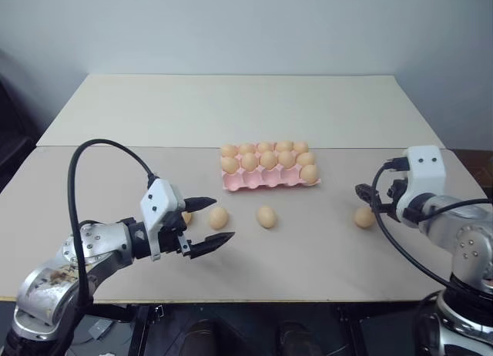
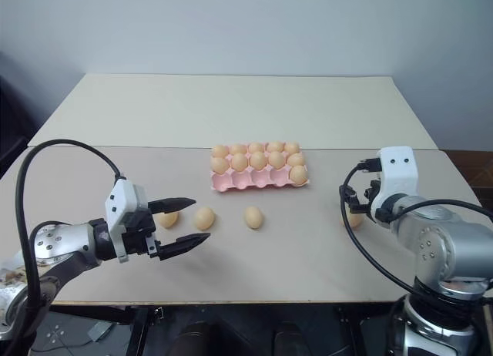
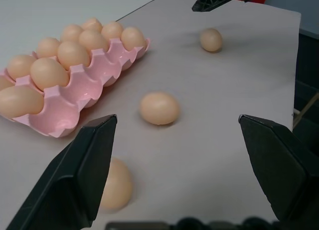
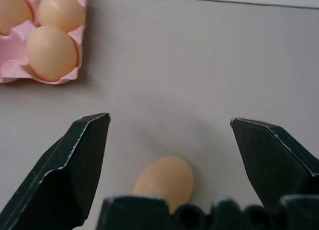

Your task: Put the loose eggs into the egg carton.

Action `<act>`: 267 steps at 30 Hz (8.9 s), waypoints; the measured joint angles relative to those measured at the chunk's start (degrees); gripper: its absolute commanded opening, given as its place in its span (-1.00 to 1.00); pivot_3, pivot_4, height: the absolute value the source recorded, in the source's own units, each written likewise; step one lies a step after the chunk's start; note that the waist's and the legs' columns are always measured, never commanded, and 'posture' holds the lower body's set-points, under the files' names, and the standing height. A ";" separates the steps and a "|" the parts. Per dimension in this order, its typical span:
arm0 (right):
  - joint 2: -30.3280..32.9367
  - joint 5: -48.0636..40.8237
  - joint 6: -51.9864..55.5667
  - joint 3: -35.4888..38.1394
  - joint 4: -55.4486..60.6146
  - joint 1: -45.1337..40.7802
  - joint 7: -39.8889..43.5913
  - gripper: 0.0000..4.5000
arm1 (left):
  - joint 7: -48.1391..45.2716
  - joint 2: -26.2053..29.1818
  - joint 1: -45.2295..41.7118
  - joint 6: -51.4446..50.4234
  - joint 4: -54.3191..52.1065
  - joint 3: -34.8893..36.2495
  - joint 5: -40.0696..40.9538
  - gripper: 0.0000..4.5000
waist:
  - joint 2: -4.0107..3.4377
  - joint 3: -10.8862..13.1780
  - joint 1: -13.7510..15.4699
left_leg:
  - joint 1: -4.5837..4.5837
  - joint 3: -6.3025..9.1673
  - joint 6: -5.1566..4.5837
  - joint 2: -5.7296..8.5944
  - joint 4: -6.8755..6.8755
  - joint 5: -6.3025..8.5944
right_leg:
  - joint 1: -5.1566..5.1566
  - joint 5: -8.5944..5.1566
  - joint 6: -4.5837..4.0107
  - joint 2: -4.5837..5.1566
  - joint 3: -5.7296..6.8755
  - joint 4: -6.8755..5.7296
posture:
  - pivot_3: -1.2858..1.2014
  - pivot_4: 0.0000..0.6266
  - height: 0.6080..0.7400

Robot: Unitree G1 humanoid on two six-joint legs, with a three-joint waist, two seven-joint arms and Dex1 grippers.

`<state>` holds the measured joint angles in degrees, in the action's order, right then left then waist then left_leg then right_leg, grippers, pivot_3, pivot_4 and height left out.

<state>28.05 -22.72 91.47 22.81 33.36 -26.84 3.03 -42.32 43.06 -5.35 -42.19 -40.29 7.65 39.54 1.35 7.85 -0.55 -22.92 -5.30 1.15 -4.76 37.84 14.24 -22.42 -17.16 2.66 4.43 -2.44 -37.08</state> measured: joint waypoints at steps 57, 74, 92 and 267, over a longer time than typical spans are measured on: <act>-14.18 8.41 -6.28 -12.03 5.77 -4.17 2.17 -0.35 | 7.40 -7.33 1.76 4.88 1.45 -0.25 -3.45 0.91 | -0.03 0.00 -0.33 | -0.17 0.09 -0.02 -0.01 -0.06 0.01 | -0.18 0.00 0.00 -0.02 0.05 0.03 | 0.03 -0.52 1.00; -16.33 11.28 -40.78 -24.68 -27.94 -10.72 10.31 -0.38 | 12.27 -8.98 4.32 4.60 -1.13 0.14 -3.42 0.91 | -0.02 0.00 -0.36 | -0.32 0.04 0.06 -0.02 -0.06 -0.04 | -0.36 0.00 0.00 0.01 0.05 -0.03 | 0.03 -0.52 1.00; -17.84 11.26 -43.02 -24.01 -34.21 -12.79 10.36 0.98 | 13.49 -7.27 6.46 4.34 -3.55 1.97 -1.45 0.91 | -0.02 -0.01 -0.37 | -0.28 0.02 0.07 -0.03 -0.06 -0.05 | -0.35 0.01 -0.01 0.00 0.04 -0.04 | 0.03 -0.52 1.00; 27.88 -11.92 -33.13 -17.52 -9.45 -5.49 51.92 0.98 | 4.61 11.88 7.88 -8.62 7.59 20.65 12.20 0.91 | -0.02 -0.03 -0.13 | 0.20 -0.03 -0.07 -0.06 -0.23 0.03 | 0.02 -0.01 -0.04 -0.04 -0.01 0.10 | 0.03 -0.52 1.00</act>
<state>55.93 -34.64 58.34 5.29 23.91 -32.34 54.95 -37.71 54.94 2.53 -50.81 -32.70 28.29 51.74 1.33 7.82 -0.68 -22.72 -5.32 1.08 -4.82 37.61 14.27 -22.40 -17.17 2.62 4.39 -2.45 -36.98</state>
